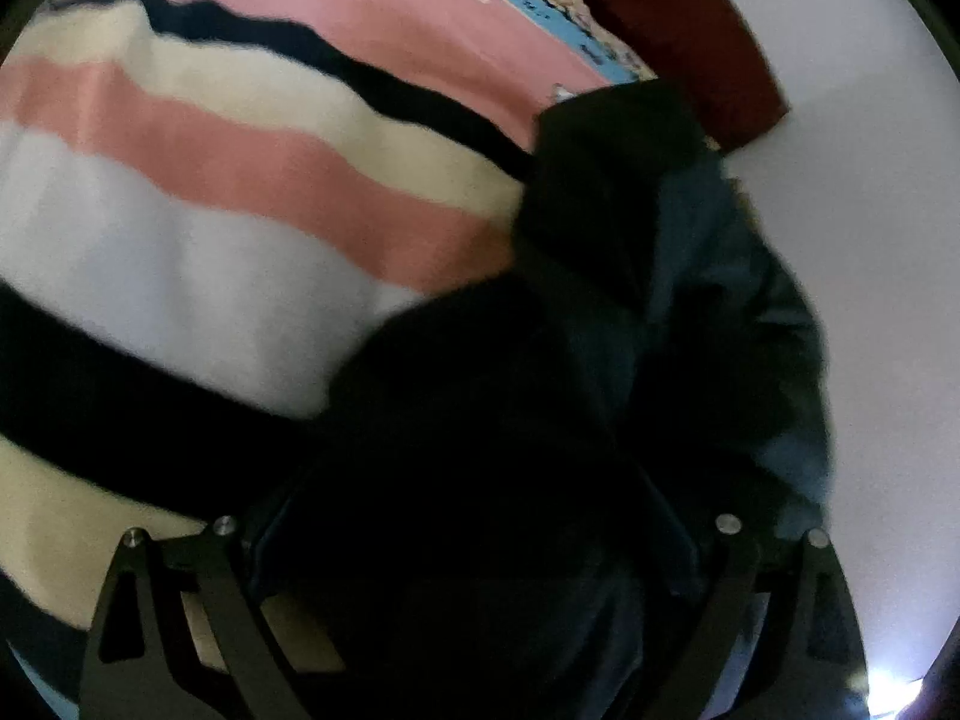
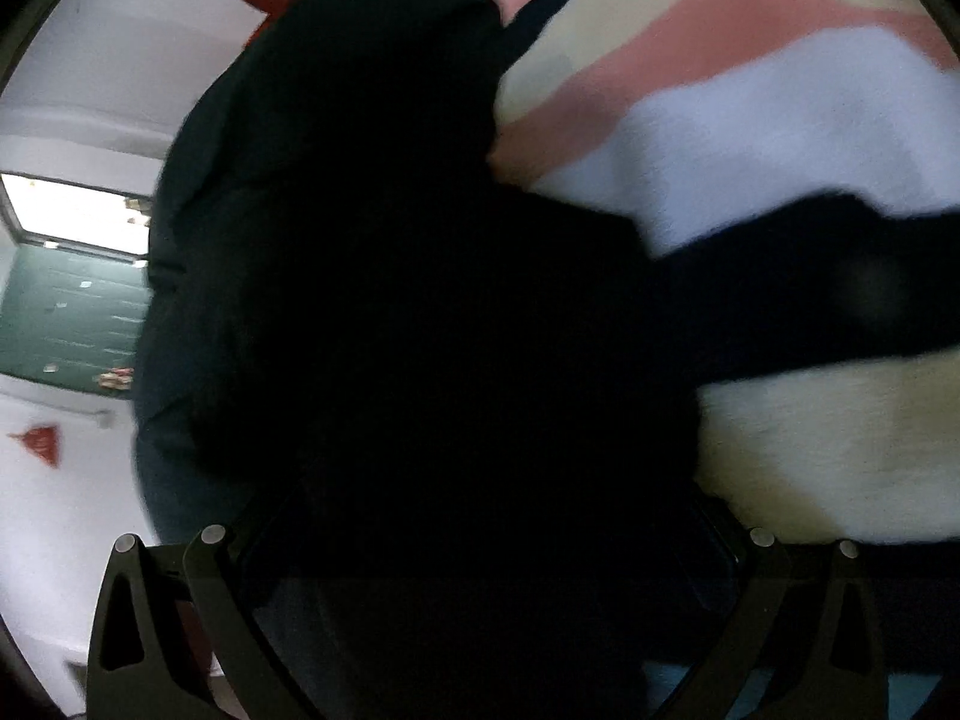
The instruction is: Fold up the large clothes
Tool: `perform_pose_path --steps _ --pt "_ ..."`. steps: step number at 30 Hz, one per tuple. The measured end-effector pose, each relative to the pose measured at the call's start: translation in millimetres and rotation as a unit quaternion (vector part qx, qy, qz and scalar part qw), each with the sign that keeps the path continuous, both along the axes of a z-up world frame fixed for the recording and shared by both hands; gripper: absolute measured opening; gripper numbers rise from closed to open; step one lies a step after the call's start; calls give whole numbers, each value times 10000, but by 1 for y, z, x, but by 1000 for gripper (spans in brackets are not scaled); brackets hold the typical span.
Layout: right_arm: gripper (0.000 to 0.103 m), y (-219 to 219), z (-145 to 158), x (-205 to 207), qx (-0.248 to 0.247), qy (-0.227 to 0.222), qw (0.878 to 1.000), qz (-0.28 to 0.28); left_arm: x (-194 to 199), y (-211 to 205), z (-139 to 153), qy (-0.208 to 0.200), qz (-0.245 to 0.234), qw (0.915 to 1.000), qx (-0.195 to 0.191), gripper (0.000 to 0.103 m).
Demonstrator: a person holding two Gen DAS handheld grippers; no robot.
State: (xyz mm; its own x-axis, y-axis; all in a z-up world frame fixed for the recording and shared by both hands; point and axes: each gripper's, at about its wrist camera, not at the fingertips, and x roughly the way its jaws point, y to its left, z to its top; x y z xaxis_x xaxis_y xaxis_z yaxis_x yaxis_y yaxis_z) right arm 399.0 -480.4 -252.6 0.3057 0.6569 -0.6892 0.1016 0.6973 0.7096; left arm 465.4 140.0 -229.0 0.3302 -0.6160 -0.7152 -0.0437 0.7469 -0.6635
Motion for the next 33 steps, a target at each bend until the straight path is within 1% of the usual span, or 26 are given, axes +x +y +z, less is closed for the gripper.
perform_pose_path --steps 2,5,8,10,12,13,14,15,16,17,18,19,20,21,22,23,25,27,29,32,33 --pt "102 8 0 0 414 -126 9988 216 -6 -5 -3 -75 -166 9992 -361 95" --pt "103 8 -9 -1 645 -230 9974 244 -10 -9 -8 -101 -66 9987 -500 95" --pt "103 11 -12 -2 666 -351 9970 184 -15 -23 -5 -96 145 9995 -245 96" --pt "102 13 -11 -3 603 -342 9975 139 -19 -38 3 -197 139 9997 19 94" --pt "102 15 -7 -1 502 -349 9981 120 -23 -45 7 -250 220 9994 53 91" --pt "102 16 -6 -2 475 -366 9981 109 -25 -46 8 -264 277 9993 16 84" --pt "102 18 -4 -2 450 -404 9981 67 -27 -47 10 -294 309 9991 -51 74" --pt "95 19 -3 -3 456 -432 9980 41 -29 -49 14 -356 321 9988 -102 68" --pt "87 19 -1 -4 499 -476 9976 8 -32 -50 19 -438 311 9985 -143 57" --pt "73 19 4 -5 597 -565 9966 -22 -34 -53 24 -527 288 9981 -153 49" --pt "62 19 8 -5 651 -638 9958 -27 -36 -56 28 -604 273 9977 -140 45" --pt "58 21 15 -6 644 -748 9951 -1 -38 -58 32 -674 267 9973 -132 40" --pt "51 22 21 -6 607 -822 9948 27 -40 -60 37 -755 275 9967 -150 36" --pt "46 25 26 -7 527 -885 9947 45 -41 -64 41 -801 278 9963 -163 34" --pt "44 27 30 -7 448 -923 9947 60 -43 -65 46 -858 271 9958 -170 31" --pt "39 31 38 -7 272 -999 9946 118 -45 -68 49 -911 260 9953 -187 29" --pt "34 40 55 -8 -40 -1197 9924 290 -49 -72 63 -1078 136 9938 -230 27" --pt "30 48 69 -9 -265 -1389 9890 423 -52 -75 80 -1305 15 9913 -193 26" --pt "28 58 89 -12 -524 -1655 9830 597 -55 -77 92 -1461 -28 9890 -233 26" --pt "26 65 115 -18 -674 -1941 9763 675 -61 -79 112 -1721 -50 9846 -306 26" --pt "26 67 119 -18 -686 -1996 9752 671 -66 -81 119 -1806 -53 9829 -345 26"
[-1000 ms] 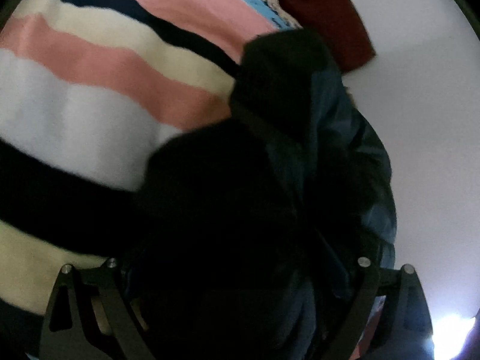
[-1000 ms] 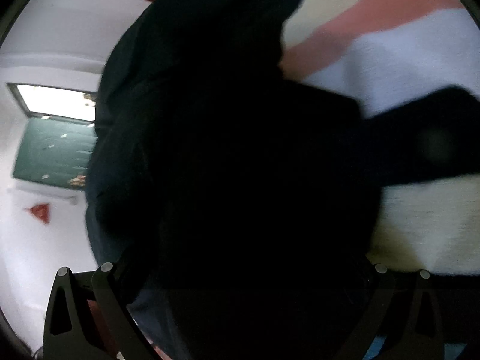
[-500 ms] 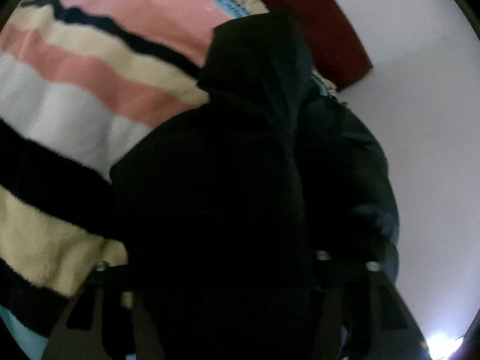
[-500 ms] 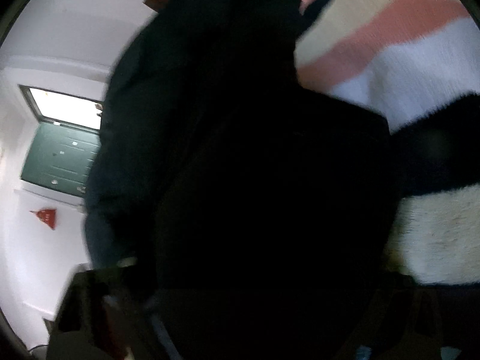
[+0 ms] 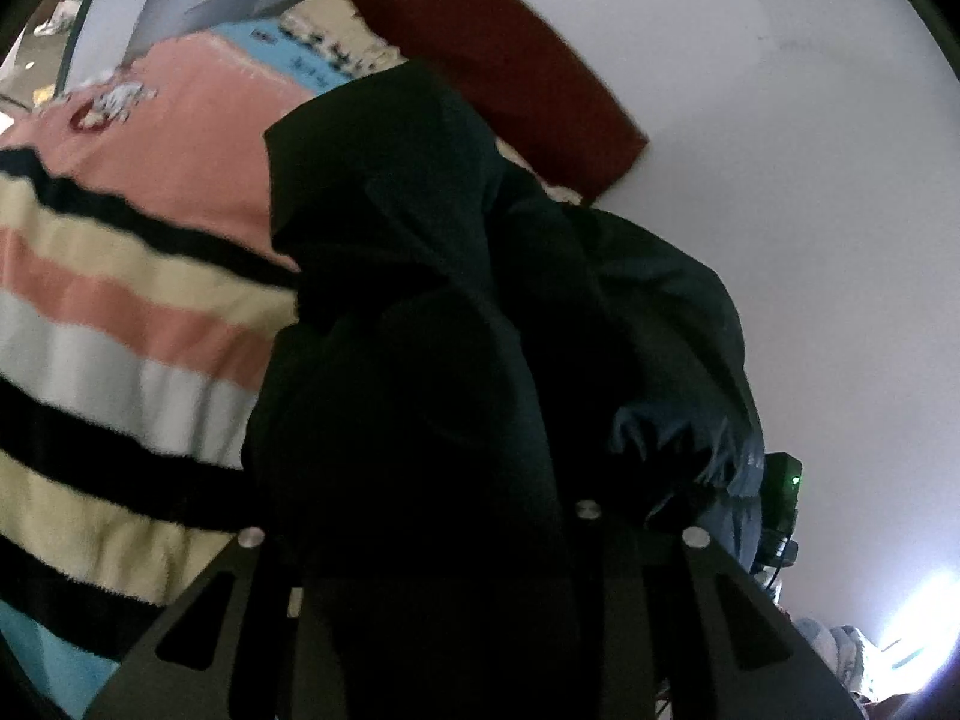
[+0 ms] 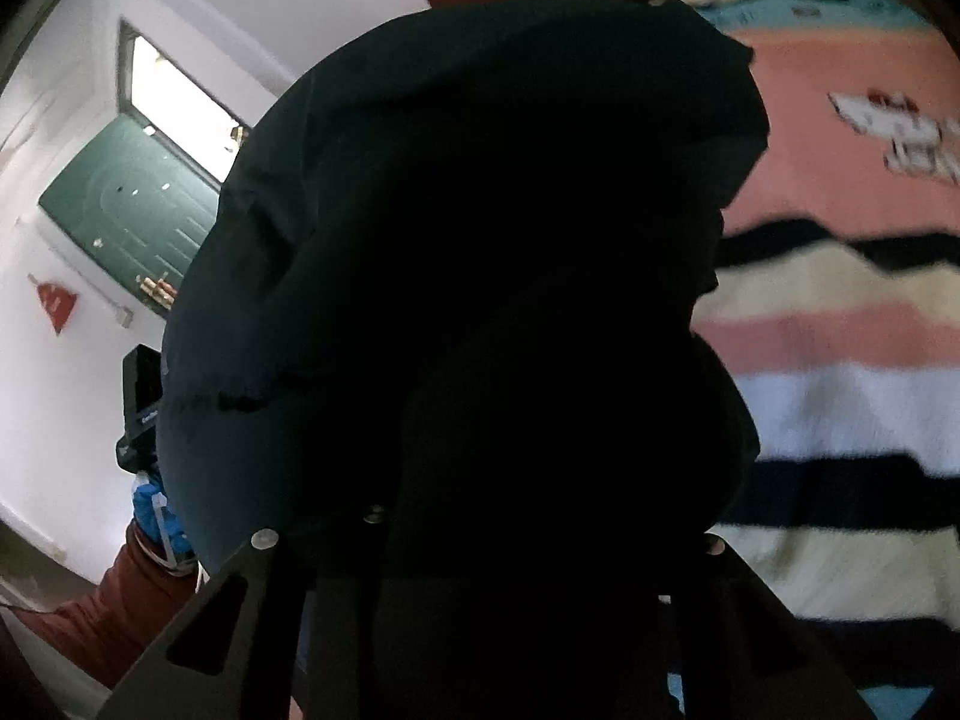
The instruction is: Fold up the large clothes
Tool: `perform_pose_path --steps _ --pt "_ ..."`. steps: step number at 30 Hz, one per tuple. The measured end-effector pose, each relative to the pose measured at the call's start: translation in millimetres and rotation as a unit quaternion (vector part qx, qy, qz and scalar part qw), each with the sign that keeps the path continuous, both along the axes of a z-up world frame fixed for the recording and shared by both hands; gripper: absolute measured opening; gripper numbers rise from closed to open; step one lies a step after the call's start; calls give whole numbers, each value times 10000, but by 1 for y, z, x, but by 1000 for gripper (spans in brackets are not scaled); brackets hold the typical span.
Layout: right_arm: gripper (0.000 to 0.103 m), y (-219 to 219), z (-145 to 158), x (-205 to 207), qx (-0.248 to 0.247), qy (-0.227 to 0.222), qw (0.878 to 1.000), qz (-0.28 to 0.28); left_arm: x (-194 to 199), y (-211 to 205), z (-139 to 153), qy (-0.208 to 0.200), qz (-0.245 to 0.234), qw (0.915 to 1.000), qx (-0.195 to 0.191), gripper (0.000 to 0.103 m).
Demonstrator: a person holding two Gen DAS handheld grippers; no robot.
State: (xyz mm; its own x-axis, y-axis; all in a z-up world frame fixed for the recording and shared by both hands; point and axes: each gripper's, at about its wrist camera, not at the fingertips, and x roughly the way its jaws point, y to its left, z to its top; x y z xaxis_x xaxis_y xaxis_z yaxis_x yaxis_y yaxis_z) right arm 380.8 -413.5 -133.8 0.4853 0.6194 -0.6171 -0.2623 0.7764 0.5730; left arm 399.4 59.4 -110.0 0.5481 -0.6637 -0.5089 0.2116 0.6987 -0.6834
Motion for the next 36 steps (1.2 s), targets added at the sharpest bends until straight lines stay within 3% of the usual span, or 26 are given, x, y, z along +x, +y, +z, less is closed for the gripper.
perform_pose_path --steps 9,13,18,24,26,29,31,34,36 --pt "26 -3 64 -36 153 -614 9980 -42 -17 6 56 -494 -63 9986 -155 26" --pt "26 -6 80 -43 172 -652 9977 -105 -22 8 57 -505 -57 9986 -126 26" --pt "26 -6 72 -56 306 -540 9979 -185 -36 13 50 -359 -23 9993 -82 26" --pt "26 -5 33 -42 244 -146 9990 -333 -17 14 -3 70 112 9999 105 26" --pt "26 0 13 -23 -71 37 9993 -361 -10 15 -23 150 191 9994 238 26" --pt "26 -7 -17 -9 -232 288 9984 -437 -4 26 -53 263 272 9980 505 26" --pt "28 -16 -35 -8 -233 474 9971 -552 0 32 -76 460 304 9945 887 27" --pt "37 -25 -59 -15 -180 667 9954 -659 1 41 -86 560 312 9943 855 35" --pt "51 -28 -64 -16 -197 718 9943 -760 4 45 -87 634 343 9938 851 39"
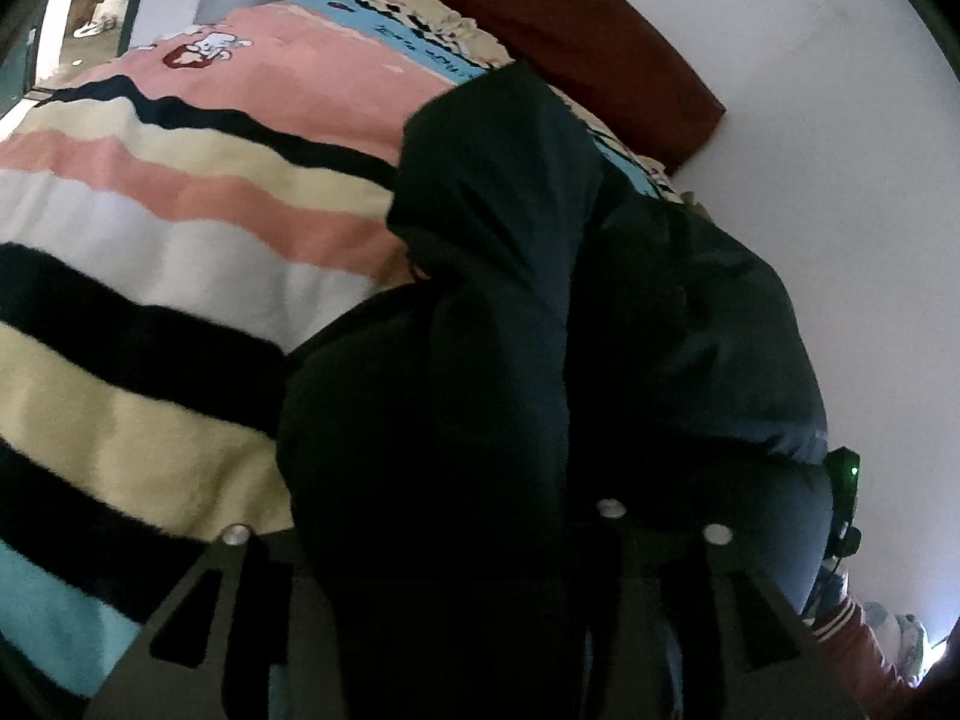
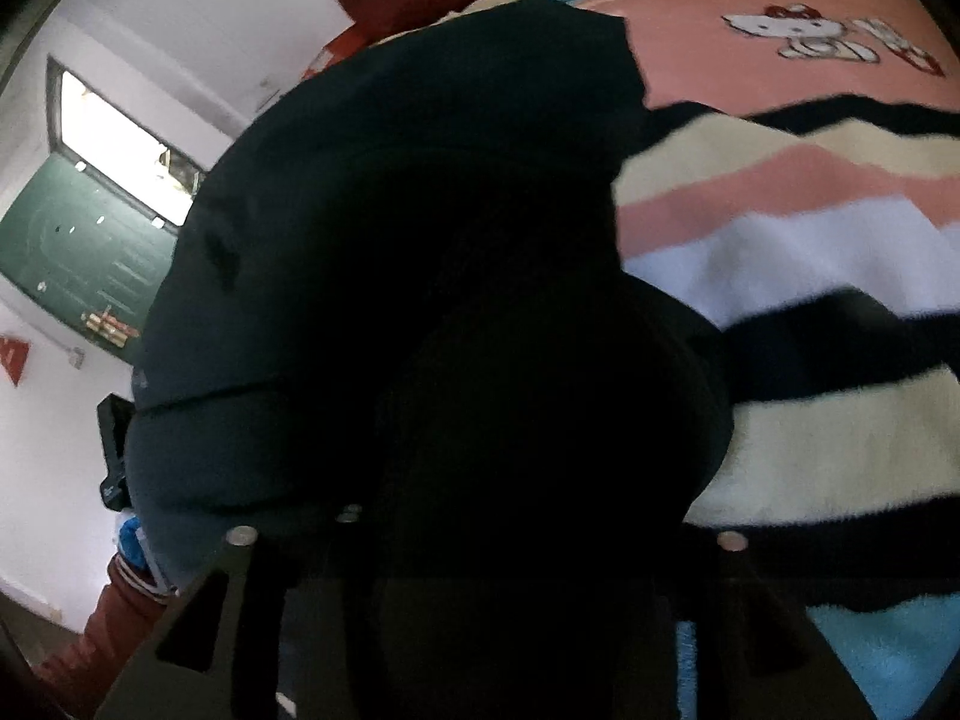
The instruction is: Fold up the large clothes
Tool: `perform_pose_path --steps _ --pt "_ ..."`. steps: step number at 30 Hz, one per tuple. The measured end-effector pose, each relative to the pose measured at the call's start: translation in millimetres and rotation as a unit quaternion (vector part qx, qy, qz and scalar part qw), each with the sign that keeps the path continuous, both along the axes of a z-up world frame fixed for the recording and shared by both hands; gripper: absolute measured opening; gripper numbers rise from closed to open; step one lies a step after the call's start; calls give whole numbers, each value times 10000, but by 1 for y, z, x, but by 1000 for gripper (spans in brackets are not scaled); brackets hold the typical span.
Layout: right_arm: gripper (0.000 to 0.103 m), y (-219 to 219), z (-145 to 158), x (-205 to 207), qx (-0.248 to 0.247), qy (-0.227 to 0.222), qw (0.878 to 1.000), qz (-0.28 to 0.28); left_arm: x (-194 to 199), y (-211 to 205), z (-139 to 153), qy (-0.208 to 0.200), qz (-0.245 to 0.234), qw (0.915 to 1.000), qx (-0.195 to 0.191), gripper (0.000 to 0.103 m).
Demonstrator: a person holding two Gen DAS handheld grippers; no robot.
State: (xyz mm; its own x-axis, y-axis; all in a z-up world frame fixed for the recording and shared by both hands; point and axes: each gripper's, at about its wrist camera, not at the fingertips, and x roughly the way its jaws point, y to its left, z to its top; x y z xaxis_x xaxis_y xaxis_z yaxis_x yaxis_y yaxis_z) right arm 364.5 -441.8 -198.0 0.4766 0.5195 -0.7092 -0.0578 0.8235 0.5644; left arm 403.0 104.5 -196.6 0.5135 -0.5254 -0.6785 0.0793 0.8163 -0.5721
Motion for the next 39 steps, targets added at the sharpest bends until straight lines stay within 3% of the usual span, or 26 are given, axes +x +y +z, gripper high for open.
perform_pose_path --steps 2,6,7,9,12,16,20,24,30,31,32,34,39 --pt "61 -6 -2 -1 -36 130 9997 -187 -1 8 3 74 35 9998 -205 39" --pt "64 -14 5 -5 -37 154 9995 -269 -10 29 14 110 79 9978 -648 39" --pt "66 -15 9 -7 -64 155 9995 -265 -14 33 19 144 83 9974 -696 40" --pt "81 -18 15 -13 -244 149 9989 -371 -22 43 29 199 119 9971 -722 44" --pt "86 -37 30 -28 -96 104 9974 -711 -36 62 41 225 216 9964 -792 46" --pt "87 -60 51 -46 -258 -5 9948 -985 -59 82 64 249 619 9974 -259 46" --pt "89 -45 85 -75 -535 -126 9938 -962 -94 82 96 150 716 9969 285 46" --pt "91 -17 108 -111 -838 -194 9921 -909 -127 62 120 -32 680 9951 721 46" --pt "98 26 113 -175 -1247 -320 9881 -841 -187 26 148 -409 706 9900 1154 46" --pt "99 30 114 -180 -1292 -347 9875 -840 -197 19 150 -474 722 9886 1236 47" --pt "100 39 115 -192 -1399 -408 9857 -851 -208 10 153 -578 724 9864 1355 59" --pt "102 49 116 -205 -1559 -464 9829 -862 -229 -5 159 -786 755 9801 1658 70" --pt "102 73 121 -240 -1944 -681 9737 -975 -273 -38 168 -1038 765 9694 2090 70"
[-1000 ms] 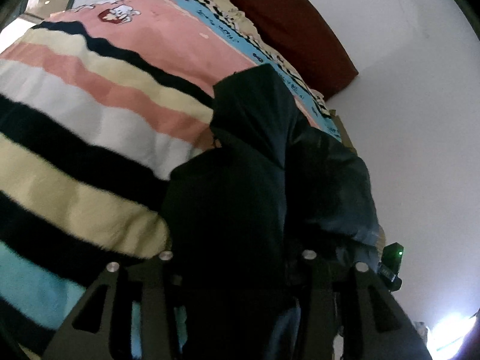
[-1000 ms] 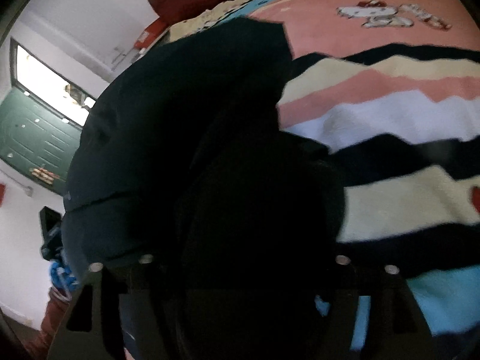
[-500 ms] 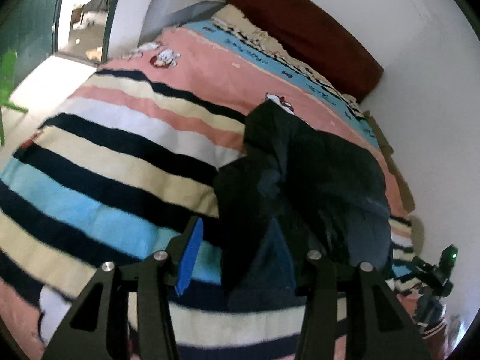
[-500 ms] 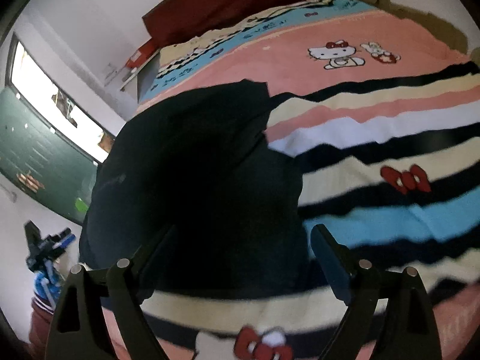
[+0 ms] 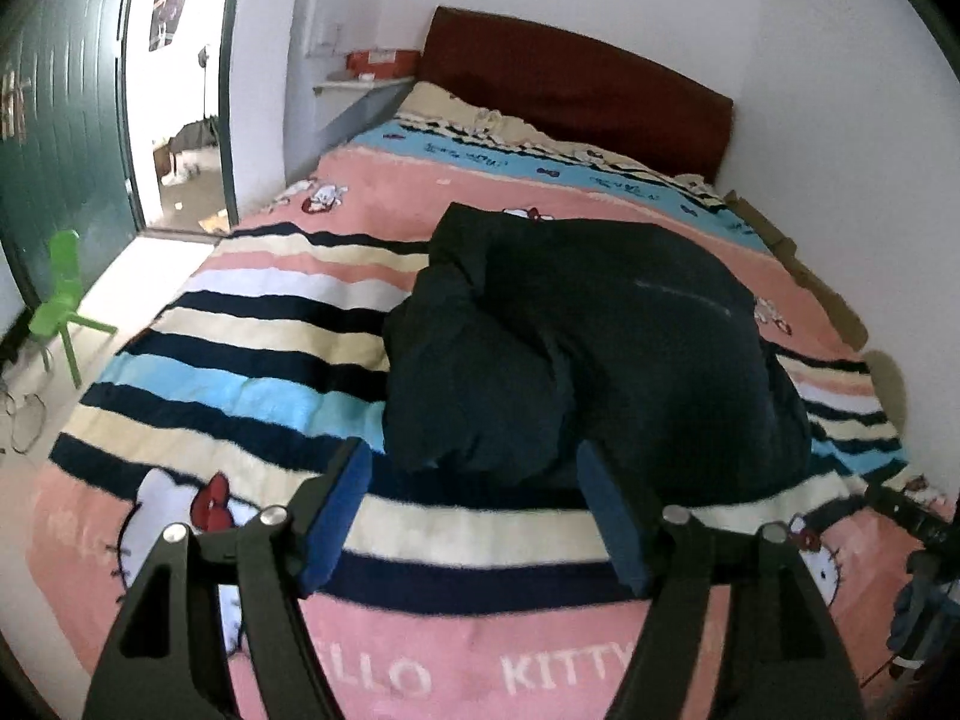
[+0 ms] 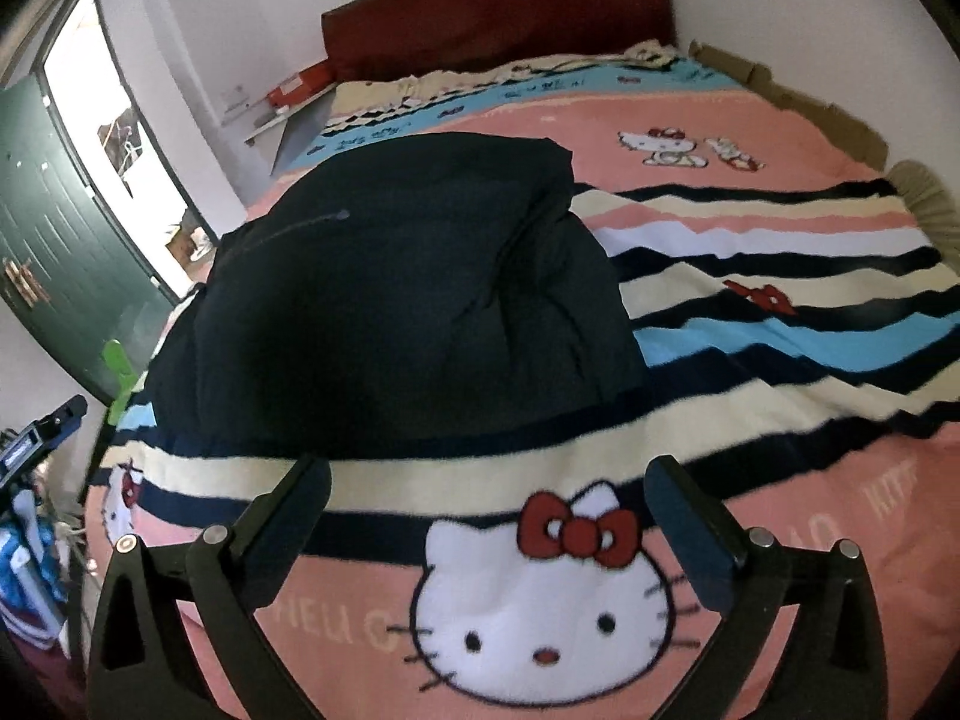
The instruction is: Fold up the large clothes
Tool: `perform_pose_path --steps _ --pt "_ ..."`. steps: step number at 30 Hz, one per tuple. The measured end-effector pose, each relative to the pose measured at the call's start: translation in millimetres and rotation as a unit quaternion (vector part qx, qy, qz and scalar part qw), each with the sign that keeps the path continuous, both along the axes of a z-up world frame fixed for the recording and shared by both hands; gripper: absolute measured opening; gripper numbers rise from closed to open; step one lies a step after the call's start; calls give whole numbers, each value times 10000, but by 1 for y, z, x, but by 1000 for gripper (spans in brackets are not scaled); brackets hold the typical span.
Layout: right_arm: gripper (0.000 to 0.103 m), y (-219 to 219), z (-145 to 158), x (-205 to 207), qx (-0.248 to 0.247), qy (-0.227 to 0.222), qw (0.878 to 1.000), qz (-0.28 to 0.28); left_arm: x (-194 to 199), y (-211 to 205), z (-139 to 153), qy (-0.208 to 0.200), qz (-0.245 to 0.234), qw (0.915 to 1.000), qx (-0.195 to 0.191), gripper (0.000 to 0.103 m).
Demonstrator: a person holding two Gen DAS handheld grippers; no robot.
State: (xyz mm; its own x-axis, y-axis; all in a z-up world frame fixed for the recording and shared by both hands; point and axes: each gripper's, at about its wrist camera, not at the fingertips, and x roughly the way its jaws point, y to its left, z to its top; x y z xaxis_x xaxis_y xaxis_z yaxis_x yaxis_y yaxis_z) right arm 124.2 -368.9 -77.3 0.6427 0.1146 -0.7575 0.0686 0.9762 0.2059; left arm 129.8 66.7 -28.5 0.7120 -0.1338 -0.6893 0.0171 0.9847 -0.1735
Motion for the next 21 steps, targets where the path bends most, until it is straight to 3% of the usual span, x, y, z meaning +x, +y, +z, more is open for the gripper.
perform_pose_path --steps 15,21 --pt "102 59 19 -86 -633 -708 9955 -57 -107 -53 30 -764 308 9910 1054 70" --pt "102 70 27 -122 -837 -1058 9906 -213 -134 -69 27 -823 329 9901 1093 70"
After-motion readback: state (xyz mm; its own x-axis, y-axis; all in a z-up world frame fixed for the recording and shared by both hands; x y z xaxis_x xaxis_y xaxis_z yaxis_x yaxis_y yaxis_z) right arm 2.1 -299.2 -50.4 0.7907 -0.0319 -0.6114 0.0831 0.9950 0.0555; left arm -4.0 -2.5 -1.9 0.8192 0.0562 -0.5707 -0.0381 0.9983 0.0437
